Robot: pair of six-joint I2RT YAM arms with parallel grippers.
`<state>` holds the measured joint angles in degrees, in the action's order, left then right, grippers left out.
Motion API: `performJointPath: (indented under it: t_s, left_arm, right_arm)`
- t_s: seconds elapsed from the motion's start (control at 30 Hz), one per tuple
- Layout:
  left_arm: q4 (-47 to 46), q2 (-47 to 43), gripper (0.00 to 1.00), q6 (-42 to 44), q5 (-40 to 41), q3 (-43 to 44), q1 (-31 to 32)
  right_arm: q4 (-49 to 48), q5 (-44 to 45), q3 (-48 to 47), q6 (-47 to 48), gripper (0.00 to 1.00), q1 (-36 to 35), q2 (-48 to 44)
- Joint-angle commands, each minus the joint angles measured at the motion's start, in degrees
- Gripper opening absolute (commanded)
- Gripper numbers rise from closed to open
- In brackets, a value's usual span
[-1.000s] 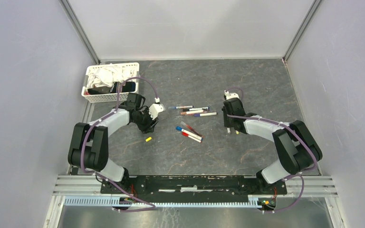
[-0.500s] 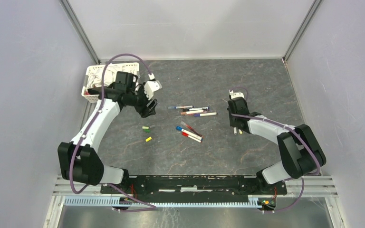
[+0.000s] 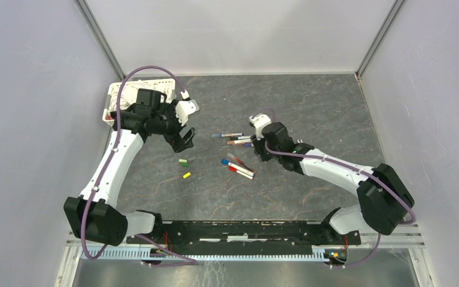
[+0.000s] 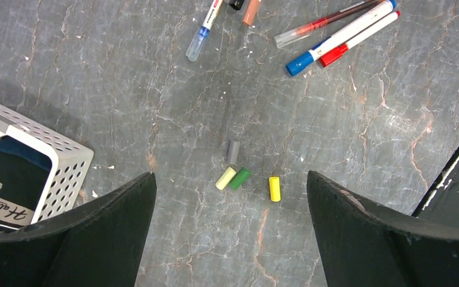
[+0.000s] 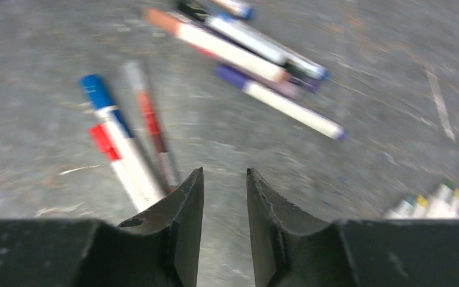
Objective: Open the pen caps
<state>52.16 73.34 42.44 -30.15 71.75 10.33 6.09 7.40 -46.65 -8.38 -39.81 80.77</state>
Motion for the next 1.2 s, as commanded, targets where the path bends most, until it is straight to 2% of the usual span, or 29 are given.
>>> performJointPath:
  t_s: [0.0,0.17,0.57,0.97,1.17]
  left_arm:
    - [1.8,-2.2,1.00,-1.3,0.4,1.3,-0.7]
    - [2.9,-2.5,1.00,-0.2,0.4,0.9,-0.8]
    - [4.4,-2.9,1.00,0.9,-1.0,-0.4,-0.8]
    - [6.8,-2.9,1.00,2.5,-3.7,-0.8,-0.8]
    - [8.8,-3.0,1.00,4.1,-5.4,-0.8,-0.8]
  right_arm:
    - [-2.7,-7.2,-2.6,4.5,0.33,-6.1,4.2]
    - [-2.5,-7.2,-3.6,5.4,0.27,-10.5,8.8]
    - [-2.0,-7.2,-7.5,7.7,0.24,-10.6,16.4]
    - [-4.2,-9.8,-3.4,7.3,0.21,-10.6,18.1]
    - [-5.5,-11.9,-1.5,6.6,0.25,-10.6,18.6]
